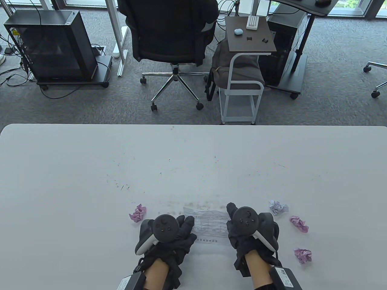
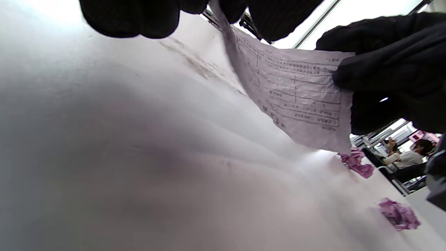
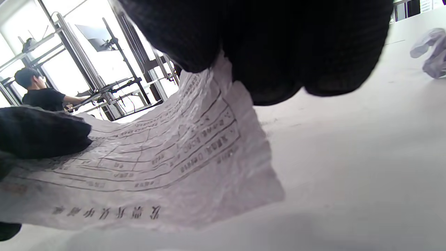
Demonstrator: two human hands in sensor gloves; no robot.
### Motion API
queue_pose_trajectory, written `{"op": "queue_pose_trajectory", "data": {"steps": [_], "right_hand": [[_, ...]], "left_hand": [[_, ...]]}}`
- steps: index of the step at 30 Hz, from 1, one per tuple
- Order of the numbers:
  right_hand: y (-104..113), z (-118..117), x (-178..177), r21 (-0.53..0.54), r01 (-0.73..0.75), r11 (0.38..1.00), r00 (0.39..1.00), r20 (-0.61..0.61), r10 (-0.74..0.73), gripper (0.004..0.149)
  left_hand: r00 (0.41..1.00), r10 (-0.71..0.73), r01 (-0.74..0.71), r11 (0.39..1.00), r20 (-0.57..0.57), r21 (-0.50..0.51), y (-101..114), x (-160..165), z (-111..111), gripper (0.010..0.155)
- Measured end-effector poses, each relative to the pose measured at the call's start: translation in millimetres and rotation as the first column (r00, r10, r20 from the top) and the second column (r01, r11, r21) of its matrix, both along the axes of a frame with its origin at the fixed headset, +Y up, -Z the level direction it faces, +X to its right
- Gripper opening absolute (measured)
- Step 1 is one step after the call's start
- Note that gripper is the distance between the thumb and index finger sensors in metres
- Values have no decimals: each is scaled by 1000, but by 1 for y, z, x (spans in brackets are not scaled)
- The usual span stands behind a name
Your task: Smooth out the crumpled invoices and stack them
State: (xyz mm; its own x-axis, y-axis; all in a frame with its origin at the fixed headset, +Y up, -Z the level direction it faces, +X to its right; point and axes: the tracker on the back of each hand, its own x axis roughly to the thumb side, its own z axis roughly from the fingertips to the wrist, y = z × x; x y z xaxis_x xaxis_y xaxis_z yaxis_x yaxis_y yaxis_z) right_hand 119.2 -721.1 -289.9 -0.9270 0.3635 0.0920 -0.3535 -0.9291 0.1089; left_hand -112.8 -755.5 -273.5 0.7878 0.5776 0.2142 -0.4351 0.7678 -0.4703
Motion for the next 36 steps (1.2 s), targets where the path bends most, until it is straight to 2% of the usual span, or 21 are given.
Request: {"op": "queue_pose_trajectory", "data": {"steps": [5,11,19,24,29,33,36], "right_hand": [[-14,-22,-12,-17,-151,988,988,-1,151,61],[-27,-35,-17,-48,-238,970,971,7,239,61],[-41,-33,-23,-33,-341,939,940,-22,341,60],[-39,-28,-24,10,-409,912,912,-19,410,66],[-13,-11,-16,128,-406,905,910,-40,414,68],[6,21,-13,172,-377,910,915,-81,395,72],[17,50,-14,173,-357,918,916,-125,380,76]], "left_hand": [[988,-155,155,987,4,28,-13,5,-14,62],[957,-289,284,954,37,93,-21,12,-17,61],[920,-390,388,920,42,55,-31,7,-14,61],[930,-366,365,930,28,39,-33,5,-15,61],[932,-363,362,931,24,40,-34,5,-14,62],[940,-342,341,939,18,36,-34,3,-15,62],[943,-332,330,939,2,93,-28,2,-12,64]]}}
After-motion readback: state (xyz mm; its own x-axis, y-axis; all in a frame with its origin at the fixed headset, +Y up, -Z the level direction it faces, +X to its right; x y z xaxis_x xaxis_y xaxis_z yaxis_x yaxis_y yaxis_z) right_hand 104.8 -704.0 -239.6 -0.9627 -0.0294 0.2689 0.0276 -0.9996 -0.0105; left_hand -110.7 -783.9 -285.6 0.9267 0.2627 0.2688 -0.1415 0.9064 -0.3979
